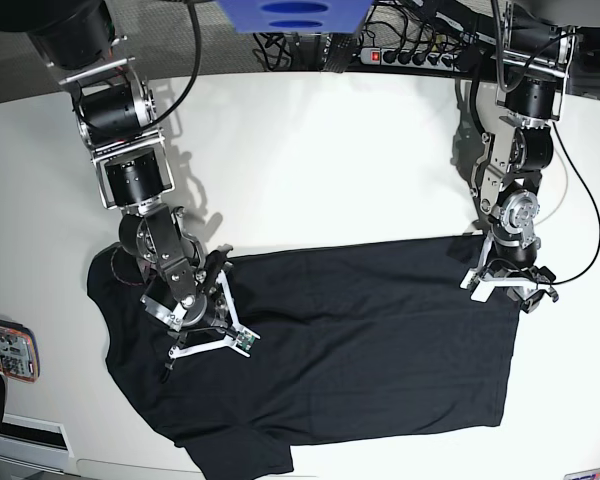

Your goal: Fold the T-shirt properly

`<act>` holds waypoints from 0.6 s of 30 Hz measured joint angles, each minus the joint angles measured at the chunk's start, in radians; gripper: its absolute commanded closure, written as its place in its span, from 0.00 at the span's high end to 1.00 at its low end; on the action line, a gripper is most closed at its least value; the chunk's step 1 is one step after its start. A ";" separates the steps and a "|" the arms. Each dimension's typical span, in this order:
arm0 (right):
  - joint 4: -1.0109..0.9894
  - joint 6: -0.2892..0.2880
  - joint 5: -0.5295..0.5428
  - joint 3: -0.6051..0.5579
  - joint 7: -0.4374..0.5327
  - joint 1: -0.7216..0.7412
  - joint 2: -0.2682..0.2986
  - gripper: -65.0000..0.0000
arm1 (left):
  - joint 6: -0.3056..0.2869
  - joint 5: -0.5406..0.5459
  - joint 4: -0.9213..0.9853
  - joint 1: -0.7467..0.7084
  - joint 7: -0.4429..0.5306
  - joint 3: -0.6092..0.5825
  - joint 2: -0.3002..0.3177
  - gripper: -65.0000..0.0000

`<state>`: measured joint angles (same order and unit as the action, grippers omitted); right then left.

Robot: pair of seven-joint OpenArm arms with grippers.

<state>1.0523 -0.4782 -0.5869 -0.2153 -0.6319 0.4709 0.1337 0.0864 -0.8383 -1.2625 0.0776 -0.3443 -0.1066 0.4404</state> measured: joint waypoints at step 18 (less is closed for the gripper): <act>-0.064 0.000 0.000 -0.002 0.004 -0.006 -0.006 0.00 | 0.001 0.000 0.000 -0.006 0.001 -0.001 0.000 0.37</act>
<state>0.9882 -0.4786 -0.5865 -0.2173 -0.6277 0.4652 0.1280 0.0875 -0.8387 -1.2625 0.0719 -0.3431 -0.1078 0.4408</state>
